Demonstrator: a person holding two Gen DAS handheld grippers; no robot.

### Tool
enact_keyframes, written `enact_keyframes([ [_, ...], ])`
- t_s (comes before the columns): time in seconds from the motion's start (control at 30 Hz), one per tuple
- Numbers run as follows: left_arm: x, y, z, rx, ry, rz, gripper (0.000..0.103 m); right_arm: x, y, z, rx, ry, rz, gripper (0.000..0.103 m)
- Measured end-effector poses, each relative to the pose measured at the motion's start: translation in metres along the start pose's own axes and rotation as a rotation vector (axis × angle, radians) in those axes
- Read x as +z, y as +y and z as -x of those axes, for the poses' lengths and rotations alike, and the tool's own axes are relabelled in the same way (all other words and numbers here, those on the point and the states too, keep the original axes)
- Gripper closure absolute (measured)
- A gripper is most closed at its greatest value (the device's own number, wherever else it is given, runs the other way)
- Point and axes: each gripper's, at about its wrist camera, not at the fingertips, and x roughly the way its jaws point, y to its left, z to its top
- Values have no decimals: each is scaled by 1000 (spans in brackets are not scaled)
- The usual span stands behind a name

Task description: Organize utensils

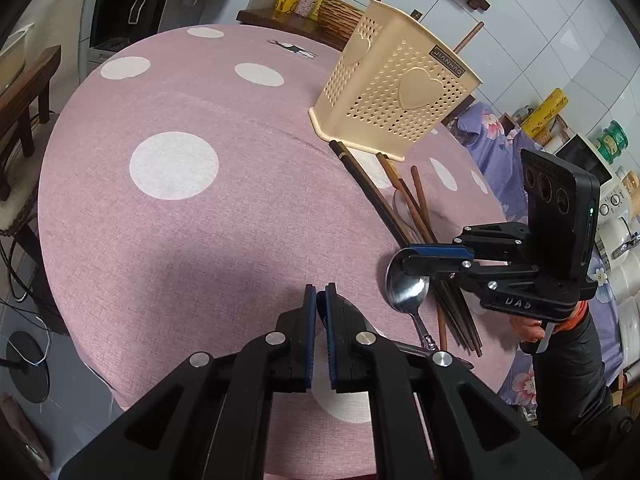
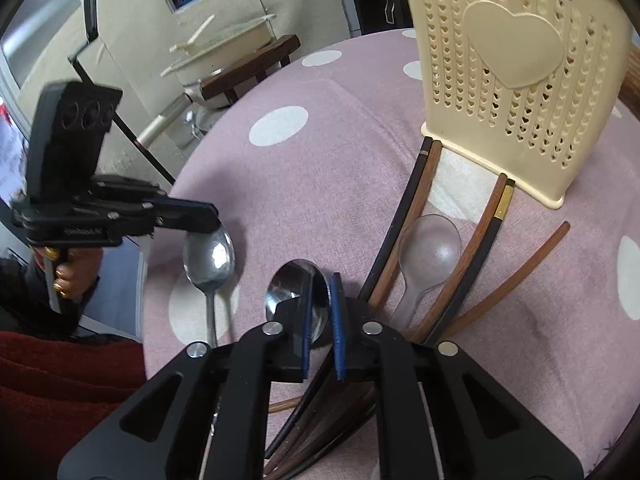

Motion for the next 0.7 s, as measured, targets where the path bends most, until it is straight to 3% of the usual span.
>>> enact_keyframes([
  [0.07,1,-1,0,-2,-1,-2,97,0,-4,5,27,-22,-33,99],
  [0.23,7,-4,4,-2,-13,-16,97,0,-1,19,-5,-73,-54,99],
  [0.37,19,-9,15,-1,-40,-33,98,6,3,43,-52,-176,-87,99],
  [0.57,44,-21,44,30,-139,-83,98,18,26,90,-217,-343,-62,99],
  [0.7,61,-31,58,122,-211,-138,98,26,50,110,-415,-427,3,99],
])
